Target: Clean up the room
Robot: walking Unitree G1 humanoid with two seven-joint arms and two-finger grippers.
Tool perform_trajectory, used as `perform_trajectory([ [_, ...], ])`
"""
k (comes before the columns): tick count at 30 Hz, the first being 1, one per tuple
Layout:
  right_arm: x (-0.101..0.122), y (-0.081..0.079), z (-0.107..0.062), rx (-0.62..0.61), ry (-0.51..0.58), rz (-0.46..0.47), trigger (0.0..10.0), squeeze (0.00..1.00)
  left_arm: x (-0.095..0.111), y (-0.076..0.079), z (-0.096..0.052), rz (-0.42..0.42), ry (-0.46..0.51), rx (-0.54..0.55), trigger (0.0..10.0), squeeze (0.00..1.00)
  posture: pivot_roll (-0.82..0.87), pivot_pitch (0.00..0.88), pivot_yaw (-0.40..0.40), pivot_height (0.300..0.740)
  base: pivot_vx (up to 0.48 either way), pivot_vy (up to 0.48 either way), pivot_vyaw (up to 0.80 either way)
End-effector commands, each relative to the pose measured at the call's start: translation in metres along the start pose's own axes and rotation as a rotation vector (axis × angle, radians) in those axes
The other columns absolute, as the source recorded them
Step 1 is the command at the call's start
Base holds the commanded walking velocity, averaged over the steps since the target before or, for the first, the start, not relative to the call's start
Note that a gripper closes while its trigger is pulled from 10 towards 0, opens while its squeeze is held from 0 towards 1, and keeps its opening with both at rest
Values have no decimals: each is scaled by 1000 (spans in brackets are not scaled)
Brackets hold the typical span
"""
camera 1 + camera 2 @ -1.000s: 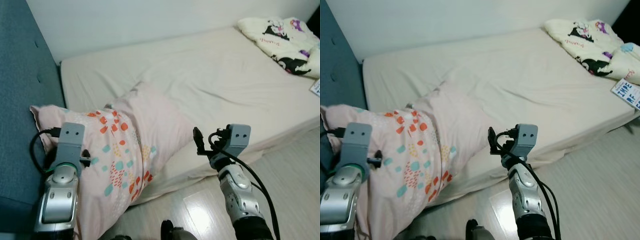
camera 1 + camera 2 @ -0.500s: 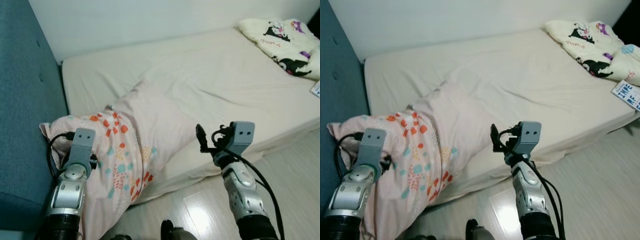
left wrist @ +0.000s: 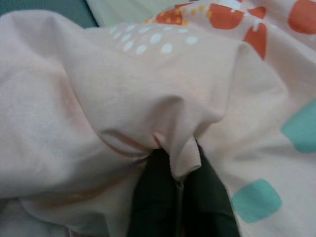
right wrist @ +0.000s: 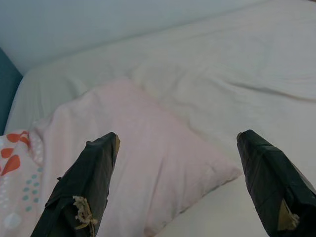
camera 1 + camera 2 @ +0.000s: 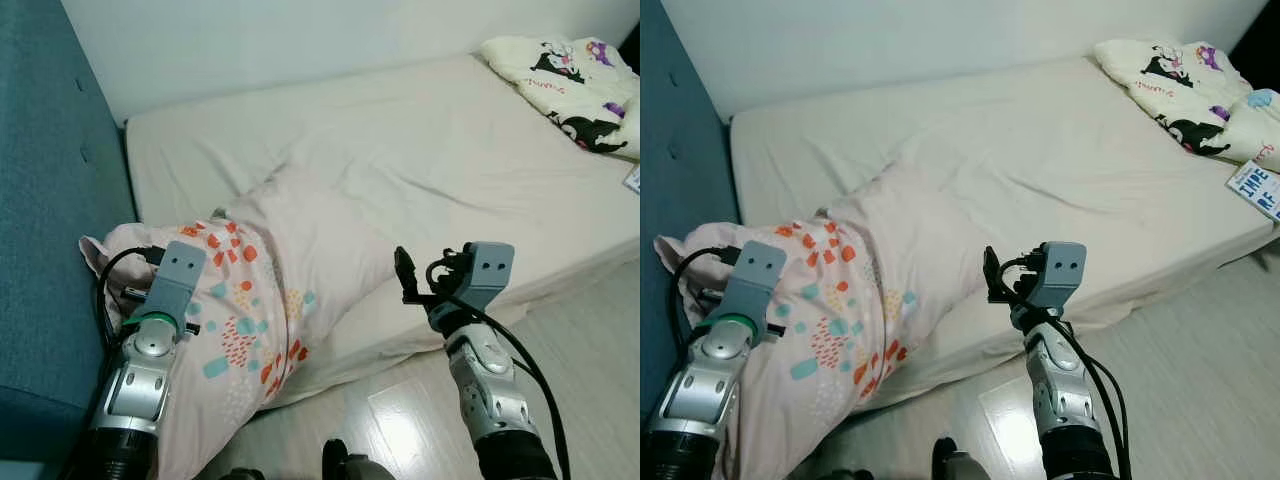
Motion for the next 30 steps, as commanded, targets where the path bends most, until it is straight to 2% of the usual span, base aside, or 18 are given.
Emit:
perform_trajectory([
  [1,-6,9,-6,-31,-20,5,10000,0,0,4,-6,38,36,-38,0,0,-8,199,-3,740,0,0,0],
  [5,-5,10,-6,-35,-20,4,10000,0,4,3,-8,56,67,-49,0,0,-7,199,-2,740,0,0,0],
  [9,-4,11,-5,-42,-17,4,10000,0,31,3,-13,64,178,-73,0,0,-8,196,-2,740,0,0,0],
  [10,-4,11,-5,-42,-17,4,10000,0,31,3,-13,64,178,-73,0,0,-8,196,-2,740,0,0,0],
  [12,-2,11,-3,-45,-11,4,10000,0,74,11,-18,-6,328,-112,0,0,-12,193,-3,740,0,0,0],
  [13,-2,11,-3,-45,-11,4,10000,0,74,11,-18,-6,328,-112,0,0,-12,193,-3,740,0,0,0],
  [14,-1,11,-3,-48,-7,3,10000,0,104,12,-23,-64,436,-120,1176,0,-19,187,-3,740,0,0,0],
  [15,0,12,-2,-50,-3,2,10000,0,132,10,-29,-113,534,-122,10000,0,-19,187,-3,740,0,0,0],
  [18,2,14,-1,-56,2,0,10000,0,206,-6,-49,-232,789,-93,10000,0,-21,182,-6,740,0,0,0],
  [21,3,14,1,-56,4,-4,10000,0,261,-24,-73,-307,990,-75,10000,0,-25,176,-6,740,0,0,0],
  [22,3,14,1,-55,5,-5,10000,0,275,-30,-82,-311,1052,-70,10000,0,-31,171,-6,740,0,0,0],
  [23,3,14,1,-55,5,-5,10000,0,275,-30,-82,-311,1052,-70,10000,0,-31,171,-6,740,0,0,0],
  [24,4,14,1,-47,4,-11,10000,0,303,-37,-104,-263,1203,-68,10000,0,-31,169,-6,740,0,0,0],
  [25,4,14,1,-47,4,-11,10000,0,303,-37,-104,-263,1203,-68,10000,0,-31,169,-6,740,0,0,0],
  [26,4,14,1,-43,2,-15,10000,0,310,-37,-111,-232,1255,-72,10000,0,-31,169,-6,740,0,0,0],
  [27,4,16,1,-39,1,-57,10000,0,320,-36,-123,-136,1338,-64,10000,0,-33,165,-1,740,0,0,0],
  [28,4,18,0,-41,0,-73,10000,0,322,-36,-125,-111,1357,-59,10000,0,-33,165,-1,740,0,0,0],
  [30,8,32,-1,-76,2,-128,10000,0,325,-38,-128,-117,1378,-73,10000,0,-33,165,-1,740,0,0,0],
])
Point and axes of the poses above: a point about 5 cm out from each wrist's last joint towards the gripper, its own z axis pointing out of the wrist towards the gripper, its own x axis along the axis of the wrist's last joint, y = z × x, the point moved 4 cm from there along z, pointing out of the wrist towards the gripper, and after that the axes turned 4 degrees about -z, right-handed, at the moved point
